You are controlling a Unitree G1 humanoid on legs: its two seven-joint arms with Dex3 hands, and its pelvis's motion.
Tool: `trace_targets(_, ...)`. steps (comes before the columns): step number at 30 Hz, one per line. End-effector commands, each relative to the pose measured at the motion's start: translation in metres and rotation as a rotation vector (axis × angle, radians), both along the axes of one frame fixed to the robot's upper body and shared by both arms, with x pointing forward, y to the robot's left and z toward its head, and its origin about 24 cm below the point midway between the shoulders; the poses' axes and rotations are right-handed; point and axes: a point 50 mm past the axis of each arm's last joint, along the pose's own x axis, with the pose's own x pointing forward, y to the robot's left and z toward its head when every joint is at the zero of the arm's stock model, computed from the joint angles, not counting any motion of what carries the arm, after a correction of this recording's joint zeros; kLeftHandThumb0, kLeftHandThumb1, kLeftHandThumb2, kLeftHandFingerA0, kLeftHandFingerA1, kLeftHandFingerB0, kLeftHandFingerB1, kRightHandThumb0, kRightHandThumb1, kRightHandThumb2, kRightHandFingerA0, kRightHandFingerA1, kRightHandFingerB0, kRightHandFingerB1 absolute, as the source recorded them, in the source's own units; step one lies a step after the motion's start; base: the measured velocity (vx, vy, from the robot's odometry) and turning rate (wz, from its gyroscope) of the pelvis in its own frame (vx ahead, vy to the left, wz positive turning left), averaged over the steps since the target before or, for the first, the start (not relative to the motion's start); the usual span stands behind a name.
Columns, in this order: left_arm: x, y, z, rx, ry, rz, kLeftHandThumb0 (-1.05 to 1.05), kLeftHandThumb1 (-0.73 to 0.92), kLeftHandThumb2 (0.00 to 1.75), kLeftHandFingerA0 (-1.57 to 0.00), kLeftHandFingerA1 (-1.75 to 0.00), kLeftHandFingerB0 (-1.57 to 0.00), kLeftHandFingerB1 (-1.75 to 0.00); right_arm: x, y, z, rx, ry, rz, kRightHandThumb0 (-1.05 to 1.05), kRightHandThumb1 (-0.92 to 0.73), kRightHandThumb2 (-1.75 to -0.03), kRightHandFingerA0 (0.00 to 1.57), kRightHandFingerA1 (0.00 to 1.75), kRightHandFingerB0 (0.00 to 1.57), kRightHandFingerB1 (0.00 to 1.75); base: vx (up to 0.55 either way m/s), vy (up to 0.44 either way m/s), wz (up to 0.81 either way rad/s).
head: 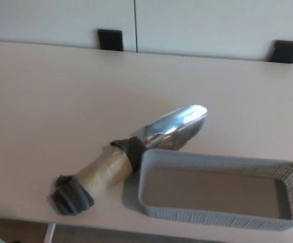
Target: The robot walks towards a desk on which a shovel is kept on the left hand side and a container is kept on the right hand side. The robot picks up the shovel using its left hand and places it in the container.
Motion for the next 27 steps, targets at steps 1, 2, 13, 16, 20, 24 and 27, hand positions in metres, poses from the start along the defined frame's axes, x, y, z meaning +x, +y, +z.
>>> trace_targets(1,-0.002,0.004,0.002,0.006,0.002,0.011,-0.37,0.65,0.60,-0.47,-0.37,-0.42,-0.34,-0.011,0.002,0.004,0.021,0.048,-0.029,-0.24,-0.57,-0.56,0.72,0.56,0.53,0.48,-0.11,0.126,0.03)
trace_targets(2,-0.001,0.005,0.002,0.007,-0.001,0.010,-0.36,0.65,0.60,-0.49,-0.37,-0.42,-0.34,-0.012,0.003,0.006,0.025,0.049,-0.029,-0.24,-0.57,-0.56,0.72,0.56,0.52,0.48,-0.12,0.074,0.06)
trace_targets(13,-0.003,0.005,0.002,-0.002,-0.002,0.015,-0.36,0.64,0.59,-0.49,-0.37,-0.43,-0.34,-0.047,0.013,0.016,0.167,0.124,-0.085,-0.30,-0.53,-0.56,0.63,0.59,0.47,0.49,-0.21,-0.096,-0.02)
trace_targets(16,-0.002,0.005,0.002,-0.003,-0.005,0.016,-0.37,0.65,0.60,-0.47,-0.37,-0.42,-0.34,-0.047,0.012,0.019,0.181,0.113,-0.102,-0.29,-0.53,-0.56,0.64,0.61,0.47,0.50,-0.22,-0.123,-0.16)
trace_targets(20,-0.001,0.003,0.002,-0.007,-0.004,0.016,-0.35,0.66,0.60,-0.48,-0.37,-0.42,-0.34,-0.045,0.008,0.015,0.140,0.094,-0.087,-0.36,-0.55,-0.56,0.63,0.56,0.48,0.48,-0.15,-0.061,0.00)
trace_targets(24,-0.002,0.004,0.001,-0.008,0.001,0.020,-0.36,0.66,0.60,-0.47,-0.36,-0.43,-0.34,-0.042,0.007,0.014,0.133,0.083,-0.087,-0.34,-0.55,-0.56,0.59,0.56,0.47,0.47,-0.07,0.056,0.00)
trace_targets(27,0.000,0.003,0.003,-0.013,-0.006,0.016,-0.37,0.67,0.60,-0.47,-0.36,-0.42,-0.34,-0.039,0.006,0.014,0.126,0.072,-0.085,-0.33,-0.55,-0.56,0.60,0.57,0.47,0.47,-0.07,0.166,-0.04)
